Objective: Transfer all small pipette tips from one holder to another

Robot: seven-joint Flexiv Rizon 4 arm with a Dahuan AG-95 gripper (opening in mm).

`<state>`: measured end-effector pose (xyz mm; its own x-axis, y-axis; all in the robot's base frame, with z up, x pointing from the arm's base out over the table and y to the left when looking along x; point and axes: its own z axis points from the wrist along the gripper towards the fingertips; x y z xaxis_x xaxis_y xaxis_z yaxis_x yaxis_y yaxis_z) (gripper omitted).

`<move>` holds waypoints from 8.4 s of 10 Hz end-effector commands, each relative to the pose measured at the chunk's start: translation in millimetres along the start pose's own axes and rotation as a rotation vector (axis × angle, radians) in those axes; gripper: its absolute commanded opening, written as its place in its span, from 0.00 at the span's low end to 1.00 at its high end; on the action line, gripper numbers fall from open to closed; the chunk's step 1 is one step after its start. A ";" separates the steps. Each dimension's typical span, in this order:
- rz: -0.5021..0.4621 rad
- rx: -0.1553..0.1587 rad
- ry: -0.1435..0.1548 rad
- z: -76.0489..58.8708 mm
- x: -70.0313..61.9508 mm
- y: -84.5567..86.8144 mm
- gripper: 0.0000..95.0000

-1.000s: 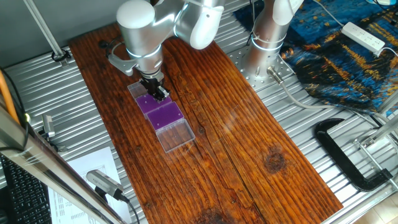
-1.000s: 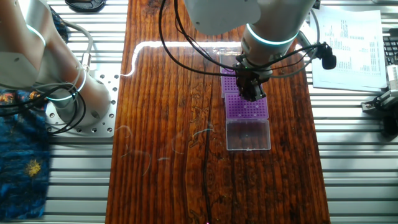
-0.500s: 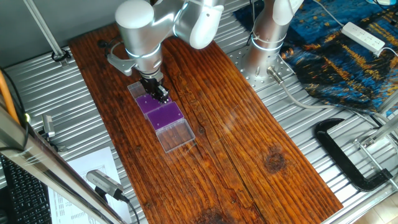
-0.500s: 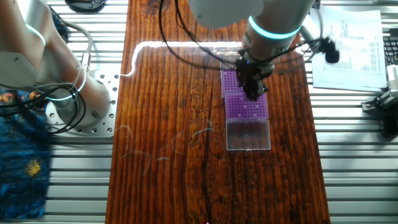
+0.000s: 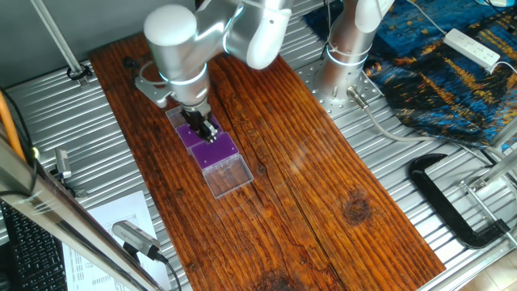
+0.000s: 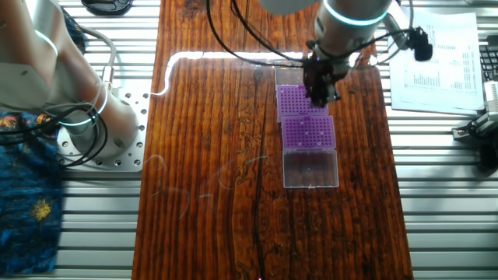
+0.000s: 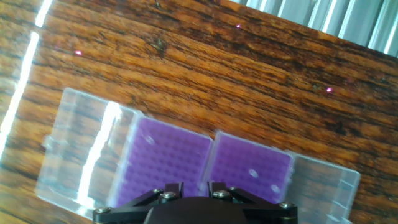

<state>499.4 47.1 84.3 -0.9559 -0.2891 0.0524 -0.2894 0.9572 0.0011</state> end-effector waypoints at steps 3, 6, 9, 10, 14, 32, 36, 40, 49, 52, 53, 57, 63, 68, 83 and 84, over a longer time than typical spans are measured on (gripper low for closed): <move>0.059 -0.023 0.002 10.0 12.9 21.8 0.20; 0.084 -0.031 0.010 13.6 21.9 28.8 0.20; 0.109 -0.047 0.010 15.6 25.1 28.5 0.20; 0.108 -0.047 0.010 15.8 25.1 28.5 0.20; 0.104 -0.042 0.012 15.9 25.1 28.5 0.20; 0.071 -0.016 0.027 14.9 25.8 28.4 0.20; 0.086 -0.007 0.011 14.9 25.8 28.4 0.20; 0.036 -0.036 0.028 14.9 25.8 28.4 0.00; 0.040 -0.036 0.031 13.5 26.9 33.1 0.00; 0.044 -0.037 0.029 12.8 26.6 35.5 0.00; 0.044 -0.037 0.028 12.8 26.6 35.7 0.00; 0.046 -0.044 0.019 17.7 31.7 39.6 0.00; 0.066 -0.042 0.017 25.2 39.8 53.8 0.00; 0.059 -0.036 0.020 26.5 43.3 52.6 0.20; 0.058 -0.031 0.016 31.9 49.3 52.7 0.20; 0.057 -0.031 0.016 32.9 49.3 52.7 0.20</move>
<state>436.3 83.3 52.3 -0.9699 -0.2335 0.0694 -0.2320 0.9723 0.0291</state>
